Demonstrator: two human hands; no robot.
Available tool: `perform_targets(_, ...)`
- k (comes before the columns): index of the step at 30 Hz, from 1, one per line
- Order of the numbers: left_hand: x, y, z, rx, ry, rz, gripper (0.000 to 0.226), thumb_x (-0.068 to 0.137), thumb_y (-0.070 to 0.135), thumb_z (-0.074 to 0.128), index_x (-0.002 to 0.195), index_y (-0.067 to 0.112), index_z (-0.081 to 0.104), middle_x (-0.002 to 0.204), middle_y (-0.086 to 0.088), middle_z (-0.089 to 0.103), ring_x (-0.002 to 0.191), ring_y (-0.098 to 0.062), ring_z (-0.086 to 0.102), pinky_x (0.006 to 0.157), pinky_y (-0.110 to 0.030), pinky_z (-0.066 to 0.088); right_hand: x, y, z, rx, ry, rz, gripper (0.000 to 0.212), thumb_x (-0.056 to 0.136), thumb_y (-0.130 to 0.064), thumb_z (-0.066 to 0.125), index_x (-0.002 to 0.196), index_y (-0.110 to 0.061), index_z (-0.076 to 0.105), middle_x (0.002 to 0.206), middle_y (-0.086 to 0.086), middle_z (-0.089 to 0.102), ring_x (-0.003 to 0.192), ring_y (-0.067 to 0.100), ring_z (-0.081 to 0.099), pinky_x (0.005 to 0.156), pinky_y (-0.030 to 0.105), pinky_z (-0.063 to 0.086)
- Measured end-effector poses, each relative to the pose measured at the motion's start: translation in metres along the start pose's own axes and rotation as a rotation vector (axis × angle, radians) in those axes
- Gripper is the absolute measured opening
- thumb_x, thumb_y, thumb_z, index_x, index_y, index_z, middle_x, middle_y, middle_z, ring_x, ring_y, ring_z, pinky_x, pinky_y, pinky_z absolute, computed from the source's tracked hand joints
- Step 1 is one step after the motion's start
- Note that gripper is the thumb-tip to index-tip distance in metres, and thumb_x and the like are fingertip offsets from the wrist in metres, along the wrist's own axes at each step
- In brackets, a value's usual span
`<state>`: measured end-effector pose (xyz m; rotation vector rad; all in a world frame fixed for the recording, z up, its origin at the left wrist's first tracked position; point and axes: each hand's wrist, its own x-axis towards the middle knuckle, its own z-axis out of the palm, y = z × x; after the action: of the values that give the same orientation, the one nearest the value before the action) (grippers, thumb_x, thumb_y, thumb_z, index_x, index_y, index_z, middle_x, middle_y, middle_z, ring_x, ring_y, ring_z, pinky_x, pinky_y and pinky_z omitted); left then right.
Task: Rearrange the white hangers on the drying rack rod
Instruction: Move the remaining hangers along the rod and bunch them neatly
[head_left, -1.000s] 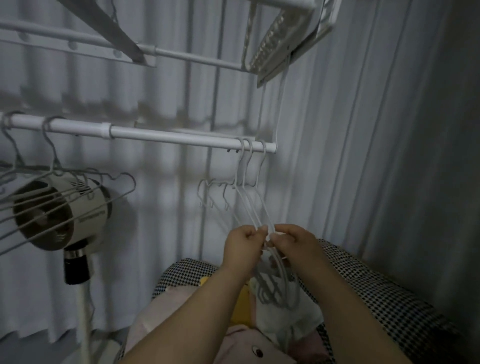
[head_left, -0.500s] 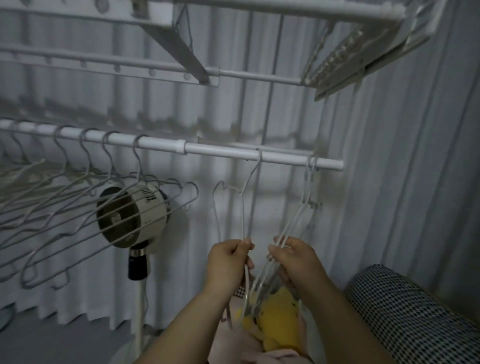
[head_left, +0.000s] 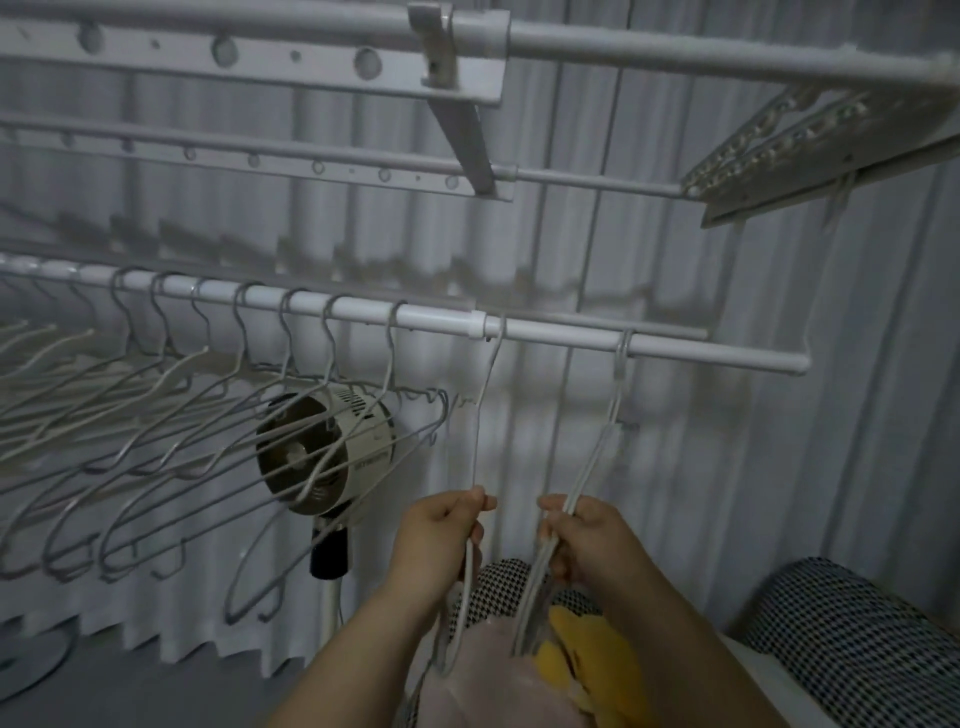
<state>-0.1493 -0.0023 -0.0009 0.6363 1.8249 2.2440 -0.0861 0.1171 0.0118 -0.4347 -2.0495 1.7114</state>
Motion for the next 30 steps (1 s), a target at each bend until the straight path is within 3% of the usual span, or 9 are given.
perform_targets(7, 0.006, 0.009, -0.031, -0.028, -0.069, -0.007, 0.027, 0.093, 0.018, 0.047, 0.073, 0.013, 0.064, 0.050, -0.002, 0.043, 0.029, -0.005, 0.041, 0.033, -0.013, 0.033, 0.001, -0.002, 0.036, -0.025, -0.075, -0.013, 0.016, 0.096, -0.007, 0.038, 0.104, -0.009, 0.051, 0.057, 0.003, 0.050, 0.033, 0.004, 0.045, 0.039, 0.017, 0.038)
perform_targets(15, 0.009, 0.012, -0.037, -0.044, -0.164, -0.008, 0.029, 0.093, 0.016, 0.046, 0.071, 0.014, 0.065, 0.040, 0.006, 0.045, 0.029, -0.005, 0.038, 0.034, -0.013, 0.031, -0.001, -0.003, 0.042, -0.072, -0.060, -0.006, 0.023, 0.095, -0.006, 0.036, 0.110, -0.007, 0.054, 0.049, 0.000, 0.050, 0.030, 0.002, 0.043, 0.034, 0.013, 0.035)
perform_targets(20, 0.009, 0.014, -0.043, -0.100, -0.173, -0.002, 0.028, 0.093, 0.017, 0.046, 0.073, 0.012, 0.065, 0.034, 0.007, 0.044, 0.027, -0.006, 0.036, 0.032, -0.013, 0.030, -0.001, -0.002, 0.041, -0.066, -0.030, -0.006, 0.018, 0.095, -0.009, 0.038, 0.104, -0.014, 0.054, 0.054, 0.000, 0.052, 0.033, 0.001, 0.047, 0.036, 0.012, 0.038)
perform_targets(30, 0.006, 0.020, -0.038, -0.195, -0.179, -0.029, 0.028, 0.094, 0.018, 0.043, 0.075, 0.010, 0.062, 0.033, 0.007, 0.042, 0.027, -0.005, 0.035, 0.032, -0.011, 0.028, -0.006, -0.003, 0.034, -0.060, -0.059, -0.011, 0.022, 0.096, -0.012, 0.040, 0.112, -0.008, 0.054, 0.054, -0.002, 0.052, 0.034, 0.000, 0.046, 0.038, 0.014, 0.038)
